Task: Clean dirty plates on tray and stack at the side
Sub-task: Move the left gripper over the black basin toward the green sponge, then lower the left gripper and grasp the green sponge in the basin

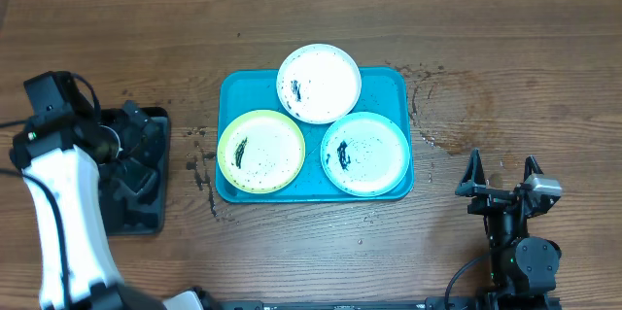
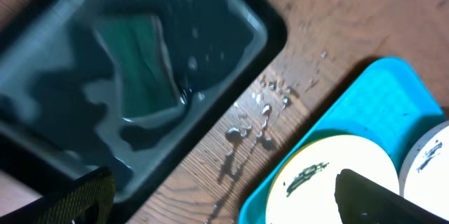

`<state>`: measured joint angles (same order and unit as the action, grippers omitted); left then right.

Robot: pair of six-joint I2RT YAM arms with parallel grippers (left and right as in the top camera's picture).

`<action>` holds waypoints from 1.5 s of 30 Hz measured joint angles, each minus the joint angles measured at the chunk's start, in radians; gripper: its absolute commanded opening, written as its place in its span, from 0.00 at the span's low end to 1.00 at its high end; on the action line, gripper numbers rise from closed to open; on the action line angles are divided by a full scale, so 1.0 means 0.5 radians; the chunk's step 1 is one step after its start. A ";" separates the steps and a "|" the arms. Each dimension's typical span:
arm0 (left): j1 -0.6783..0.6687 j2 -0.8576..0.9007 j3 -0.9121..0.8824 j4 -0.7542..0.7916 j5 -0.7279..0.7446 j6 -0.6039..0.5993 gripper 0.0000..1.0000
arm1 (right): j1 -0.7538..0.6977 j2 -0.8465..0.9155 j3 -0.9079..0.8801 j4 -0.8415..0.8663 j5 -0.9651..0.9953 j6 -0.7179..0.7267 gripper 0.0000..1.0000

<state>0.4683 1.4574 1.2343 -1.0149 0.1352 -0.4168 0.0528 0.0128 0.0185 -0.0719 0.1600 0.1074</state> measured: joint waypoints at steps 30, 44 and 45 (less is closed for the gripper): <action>0.229 0.770 -0.001 0.111 -0.046 0.007 0.88 | 0.000 0.000 0.000 -0.001 0.001 0.000 1.00; 0.162 0.893 -0.003 0.124 -0.234 0.006 0.87 | 0.000 0.000 0.000 0.000 0.000 0.001 1.00; 0.162 0.893 -0.011 0.130 -0.257 -0.001 0.87 | 0.000 0.000 0.000 0.000 -0.001 -0.001 1.00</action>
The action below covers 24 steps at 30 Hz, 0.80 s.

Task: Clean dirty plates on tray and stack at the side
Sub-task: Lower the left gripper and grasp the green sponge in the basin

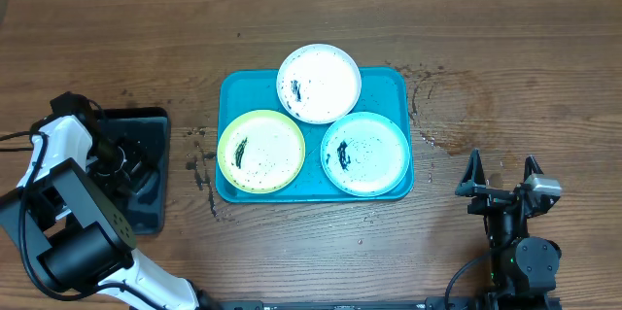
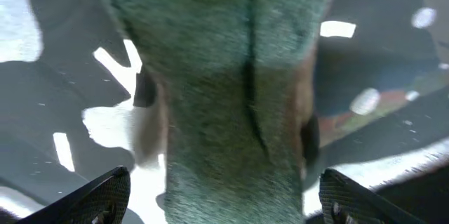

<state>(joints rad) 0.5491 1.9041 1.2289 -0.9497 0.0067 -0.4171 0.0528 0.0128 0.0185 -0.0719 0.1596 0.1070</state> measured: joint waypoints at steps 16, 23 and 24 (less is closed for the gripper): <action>0.001 0.000 -0.079 0.090 -0.060 -0.053 0.04 | 0.000 0.000 0.000 0.001 0.002 0.002 1.00; 0.001 0.000 -0.079 0.130 -0.061 -0.050 0.18 | 0.000 0.000 0.000 -0.001 0.002 0.001 1.00; 0.001 0.000 -0.079 0.140 -0.061 -0.047 0.50 | 0.000 0.000 0.000 0.000 0.001 0.001 1.00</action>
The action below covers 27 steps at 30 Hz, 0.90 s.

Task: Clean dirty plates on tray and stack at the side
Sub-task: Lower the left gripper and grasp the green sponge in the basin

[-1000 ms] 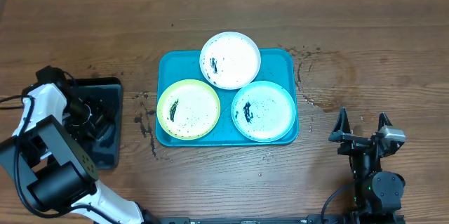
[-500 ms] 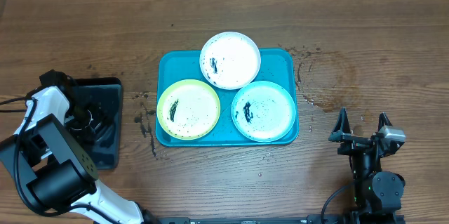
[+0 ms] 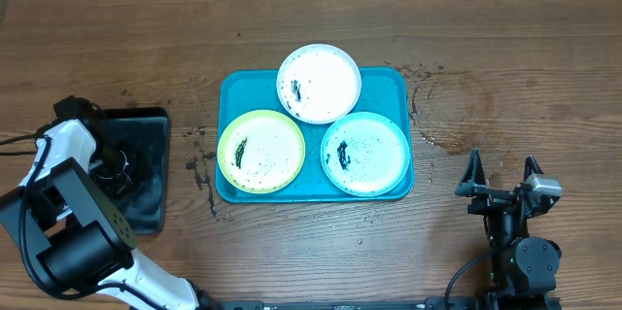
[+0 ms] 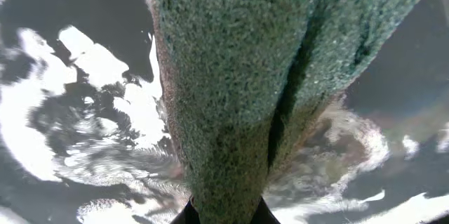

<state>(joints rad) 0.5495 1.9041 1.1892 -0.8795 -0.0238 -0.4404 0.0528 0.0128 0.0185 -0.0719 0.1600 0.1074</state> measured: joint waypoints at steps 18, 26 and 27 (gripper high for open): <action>-0.001 0.000 -0.003 0.327 -0.092 -0.010 0.21 | 0.000 0.000 0.000 0.001 0.000 0.000 1.00; -0.001 0.000 -0.003 0.310 -0.098 -0.005 0.23 | 0.000 0.000 0.000 0.000 0.000 0.001 1.00; -0.001 0.000 -0.003 0.310 -0.100 -0.001 0.45 | 0.000 0.000 0.000 0.000 0.000 0.000 1.00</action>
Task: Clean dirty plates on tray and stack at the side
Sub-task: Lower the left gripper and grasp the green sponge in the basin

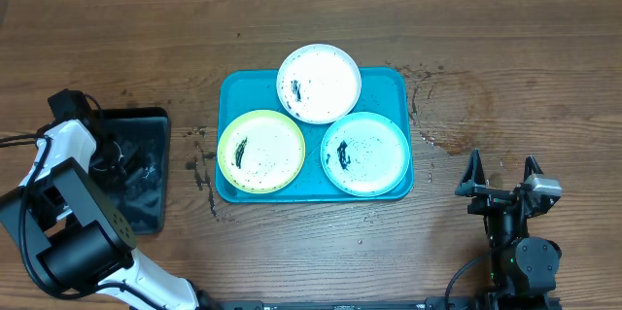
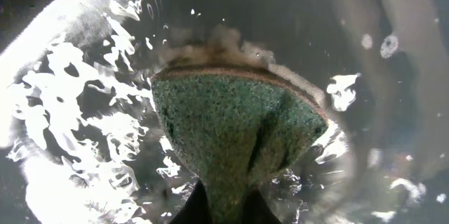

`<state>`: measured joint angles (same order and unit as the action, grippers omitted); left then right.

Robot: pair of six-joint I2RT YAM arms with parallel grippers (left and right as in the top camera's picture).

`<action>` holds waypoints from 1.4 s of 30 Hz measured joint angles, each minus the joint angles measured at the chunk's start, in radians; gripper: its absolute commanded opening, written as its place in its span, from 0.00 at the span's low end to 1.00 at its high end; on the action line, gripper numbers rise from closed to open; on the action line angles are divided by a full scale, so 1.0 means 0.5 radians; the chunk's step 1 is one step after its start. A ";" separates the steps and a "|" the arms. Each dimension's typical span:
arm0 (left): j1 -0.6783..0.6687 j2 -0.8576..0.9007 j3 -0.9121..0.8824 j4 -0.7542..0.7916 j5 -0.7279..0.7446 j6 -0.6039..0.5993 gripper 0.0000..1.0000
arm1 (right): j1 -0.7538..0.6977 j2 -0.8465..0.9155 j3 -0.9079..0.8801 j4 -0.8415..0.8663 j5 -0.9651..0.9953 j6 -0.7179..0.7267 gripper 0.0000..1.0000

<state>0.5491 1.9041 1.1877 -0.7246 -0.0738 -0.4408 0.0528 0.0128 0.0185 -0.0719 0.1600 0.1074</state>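
Three dirty plates lie on the blue tray [image 1: 233, 91]: a white one [image 1: 319, 83] at the back, a yellow-green one [image 1: 260, 152] front left, a pale green one [image 1: 364, 154] front right, all with dark smears. My left gripper [image 2: 224, 210] is down in the black water tray [image 1: 151, 120] at the table's left, shut on a green sponge [image 2: 231, 129], which is pinched and folded between the fingers over rippling water. My right gripper [image 1: 502, 178] rests open at the front right, well clear of the plates.
Water drops and dark specks [image 1: 199, 169] lie on the wood between the water tray and the blue tray. A wet ring mark [image 1: 447, 106] shows to the right of the blue tray.
The sponge, held just as tightly, sits farther from the camera and the water around it is more churned. The left arm has shifted slightly; plates and right arm are unchanged.
First my left gripper was open above the water tray with the sponge lying in the water. Then its open fingers stood either side of the sponge. Then it was shut on the folded sponge, and it still holds it in the water.
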 measured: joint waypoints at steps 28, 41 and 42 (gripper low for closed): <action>0.001 0.000 -0.006 0.298 -0.058 -0.002 0.22 | 0.000 0.000 0.000 0.000 0.000 0.001 1.00; 0.001 0.000 -0.007 -0.188 0.050 -0.005 0.96 | 0.000 0.000 0.000 0.000 0.001 0.000 1.00; 0.001 0.000 -0.007 -0.223 0.060 -0.008 0.90 | 0.000 0.000 0.000 0.000 0.001 -0.001 1.00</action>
<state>0.5495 1.9041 1.1843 -0.8360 -0.0441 -0.4450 0.0528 0.0128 0.0185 -0.0719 0.1604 0.1070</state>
